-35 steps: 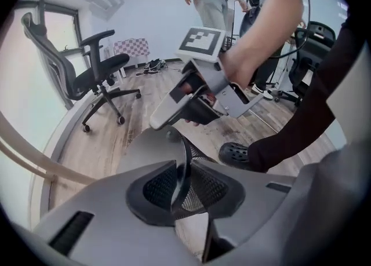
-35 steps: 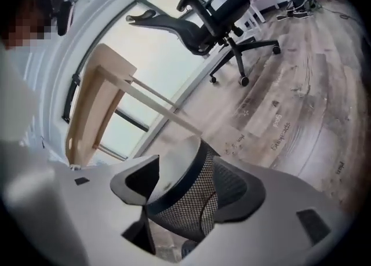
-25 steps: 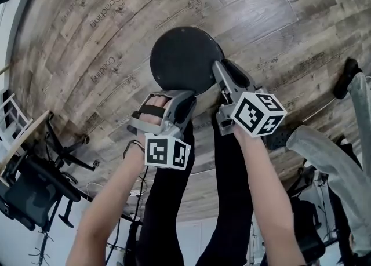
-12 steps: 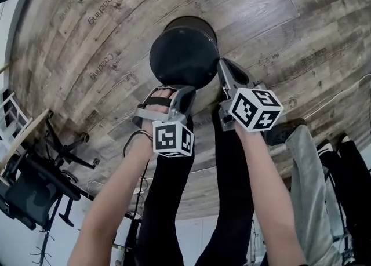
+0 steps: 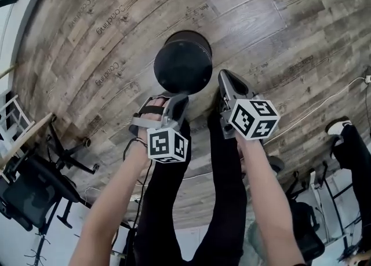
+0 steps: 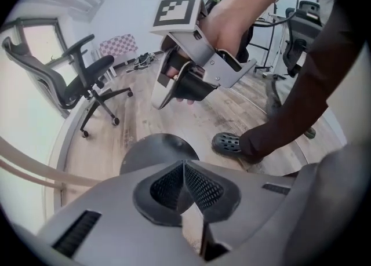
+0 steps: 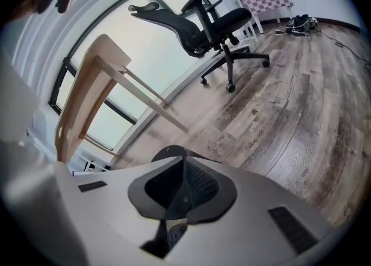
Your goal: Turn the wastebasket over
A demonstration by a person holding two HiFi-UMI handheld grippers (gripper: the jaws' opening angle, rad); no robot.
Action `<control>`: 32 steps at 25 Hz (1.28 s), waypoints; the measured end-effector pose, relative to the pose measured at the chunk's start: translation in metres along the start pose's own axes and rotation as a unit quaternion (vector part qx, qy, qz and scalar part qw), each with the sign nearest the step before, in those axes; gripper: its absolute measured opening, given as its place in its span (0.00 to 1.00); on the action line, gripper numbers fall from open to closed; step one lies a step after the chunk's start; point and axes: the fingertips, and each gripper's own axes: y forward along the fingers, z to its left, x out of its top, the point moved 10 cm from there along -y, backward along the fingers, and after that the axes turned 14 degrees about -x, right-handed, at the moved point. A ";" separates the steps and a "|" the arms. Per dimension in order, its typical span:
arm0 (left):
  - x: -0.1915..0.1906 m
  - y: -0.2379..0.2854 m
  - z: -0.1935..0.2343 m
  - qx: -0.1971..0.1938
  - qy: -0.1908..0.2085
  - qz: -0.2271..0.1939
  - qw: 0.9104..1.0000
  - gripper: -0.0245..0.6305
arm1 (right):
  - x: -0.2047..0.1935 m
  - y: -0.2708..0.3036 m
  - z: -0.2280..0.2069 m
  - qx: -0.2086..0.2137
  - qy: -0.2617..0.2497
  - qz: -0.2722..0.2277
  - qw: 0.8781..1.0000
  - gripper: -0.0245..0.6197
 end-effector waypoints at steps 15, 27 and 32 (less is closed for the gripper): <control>0.076 -0.253 0.058 0.155 -0.190 -0.185 0.952 0.07 | 0.156 -0.171 0.101 0.040 -0.139 -0.110 0.983 0.09; 0.106 -0.484 0.071 0.275 -0.260 -0.343 0.860 0.06 | 0.285 -0.332 0.212 0.074 -0.237 -0.233 0.940 0.09; 0.118 -0.557 0.067 0.293 -0.259 -0.407 0.826 0.06 | 0.308 -0.392 0.248 0.088 -0.276 -0.269 0.919 0.09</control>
